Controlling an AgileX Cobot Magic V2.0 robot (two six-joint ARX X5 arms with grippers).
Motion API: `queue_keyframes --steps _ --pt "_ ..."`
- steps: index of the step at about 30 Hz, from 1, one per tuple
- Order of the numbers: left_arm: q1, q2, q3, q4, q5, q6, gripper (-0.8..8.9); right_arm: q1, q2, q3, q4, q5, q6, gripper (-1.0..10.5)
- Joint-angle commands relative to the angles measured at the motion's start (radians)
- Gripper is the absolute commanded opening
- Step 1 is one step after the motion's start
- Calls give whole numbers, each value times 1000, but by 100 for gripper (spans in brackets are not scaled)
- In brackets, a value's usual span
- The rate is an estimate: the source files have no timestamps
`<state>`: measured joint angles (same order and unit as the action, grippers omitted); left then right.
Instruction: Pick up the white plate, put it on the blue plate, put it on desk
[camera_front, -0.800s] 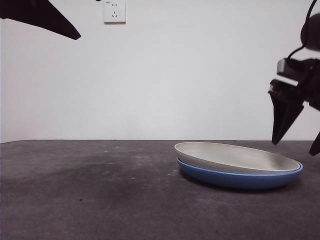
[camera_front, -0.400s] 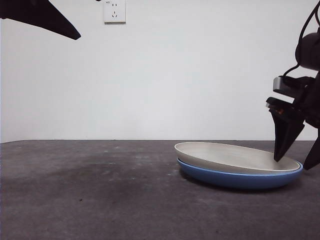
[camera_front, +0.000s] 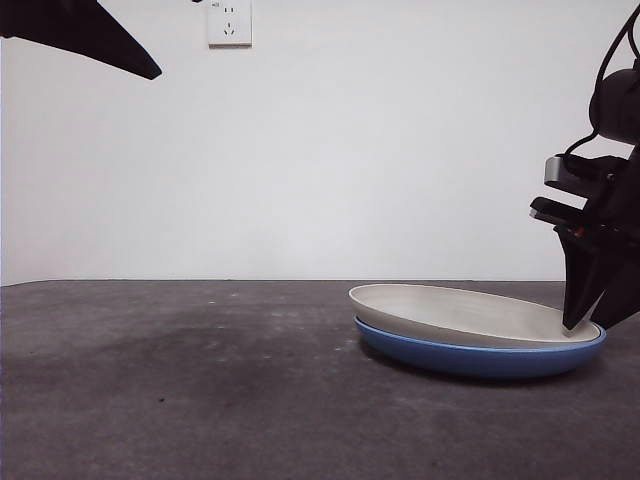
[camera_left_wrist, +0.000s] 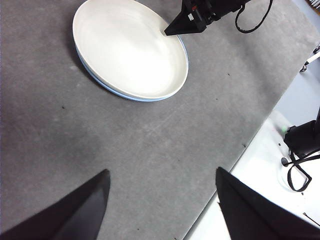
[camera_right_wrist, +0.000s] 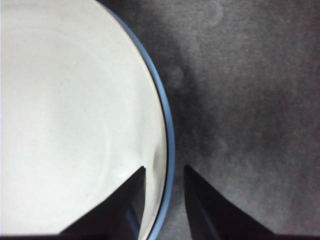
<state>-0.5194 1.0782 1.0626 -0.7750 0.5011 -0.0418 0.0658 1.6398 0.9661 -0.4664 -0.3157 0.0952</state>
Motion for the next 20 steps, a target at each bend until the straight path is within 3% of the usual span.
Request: queue_keyframes --steps 1,3,20 --pt "-6 7 11 8 5 11 342 4 18 8 2 3 11 63" --pt "-6 7 11 8 5 11 342 4 18 8 3 3 11 8" --pt "-6 7 11 5 5 12 342 3 -73 10 29 -34 81 8"
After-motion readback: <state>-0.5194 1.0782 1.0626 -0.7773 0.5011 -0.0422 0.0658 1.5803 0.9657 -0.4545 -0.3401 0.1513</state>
